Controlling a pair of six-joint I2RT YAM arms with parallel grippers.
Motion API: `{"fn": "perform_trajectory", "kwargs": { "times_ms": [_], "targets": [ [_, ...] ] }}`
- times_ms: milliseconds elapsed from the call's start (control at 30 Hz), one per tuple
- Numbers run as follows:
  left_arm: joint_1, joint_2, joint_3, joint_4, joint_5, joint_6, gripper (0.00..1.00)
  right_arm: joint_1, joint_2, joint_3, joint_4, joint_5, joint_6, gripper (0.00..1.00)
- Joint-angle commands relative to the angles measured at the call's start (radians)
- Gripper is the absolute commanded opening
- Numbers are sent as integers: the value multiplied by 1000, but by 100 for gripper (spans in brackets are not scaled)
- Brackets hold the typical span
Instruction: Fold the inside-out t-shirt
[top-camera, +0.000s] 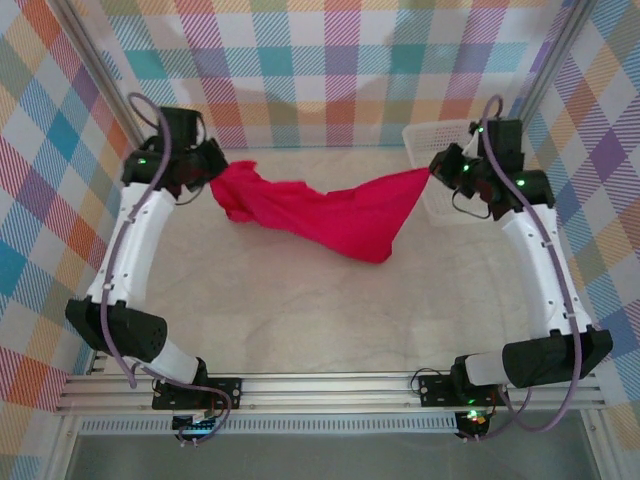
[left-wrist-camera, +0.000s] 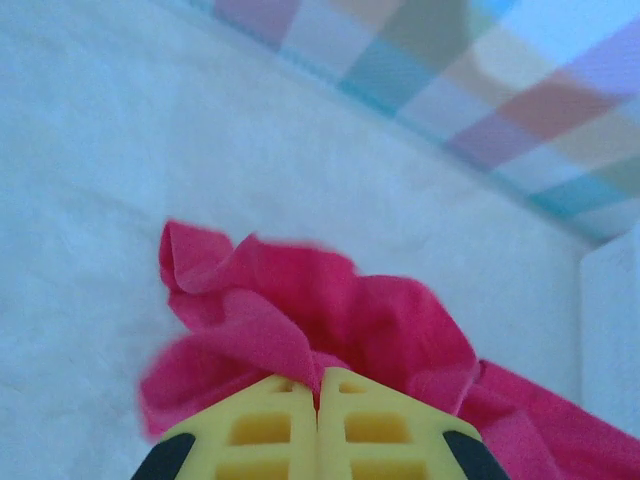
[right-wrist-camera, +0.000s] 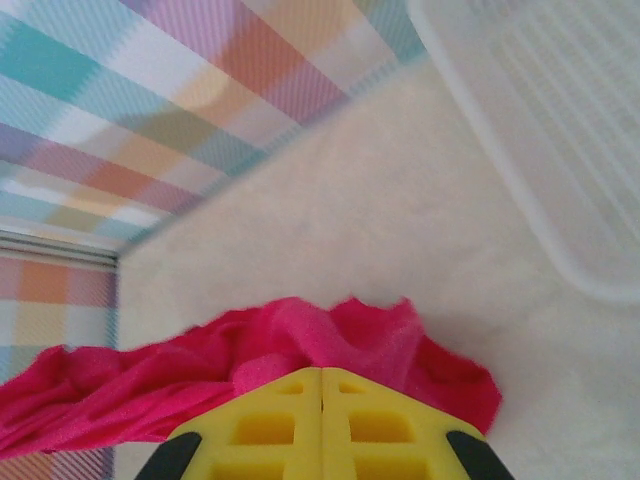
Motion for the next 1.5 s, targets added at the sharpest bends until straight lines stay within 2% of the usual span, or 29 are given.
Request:
{"fn": "perform_trajectory", "kwargs": {
  "times_ms": [0,133,267,433,533,700,900,933,967,1000,1033,1067,1100,1167,1233,1333,1467],
  "targets": [
    [62,-54,119,-120,-11,31,0,-6,-10,147,-81,-20,-27,0],
    [130,-168,205,-115,-65,31,0,-6,-48,286,-145,-21,-40,0],
    [151,-318,196,-28,-127,41,0,-6,-131,344,-152,-19,-27,0],
    [151,-376,200,22,-108,59,0,-6,-155,382,-140,-38,-18,0],
    [151,-319,200,14,-77,76,0,-7,-103,405,-146,-8,-38,0],
    [157,-119,154,19,-54,95,0,-12,74,416,-119,46,-75,0],
    [205,246,241,-7,29,25,0,-27,433,561,-87,-6,-74,0],
    [212,295,260,-10,37,20,2,-27,495,605,-97,-23,-68,0],
    [218,349,286,-17,38,12,24,-27,569,663,-116,-39,-61,0],
    [223,387,308,-29,33,7,52,-27,633,726,-140,-51,-54,0],
    [229,437,345,-60,23,3,71,-27,707,804,-176,-60,-51,8],
    [233,478,386,-102,7,0,80,-27,777,889,-222,-76,-49,30],
    [234,499,414,-139,-11,0,83,-24,833,964,-271,-88,-49,42],
    [233,497,380,-157,-7,5,83,11,926,1143,-402,-31,-92,55],
    [231,430,228,-84,28,3,83,44,932,1145,-437,-22,-111,59],
    [230,291,-62,82,95,-24,82,106,851,977,-397,1,-138,60],
    [225,186,-352,242,233,-72,77,201,668,607,-229,32,-148,59]
  ]
}}
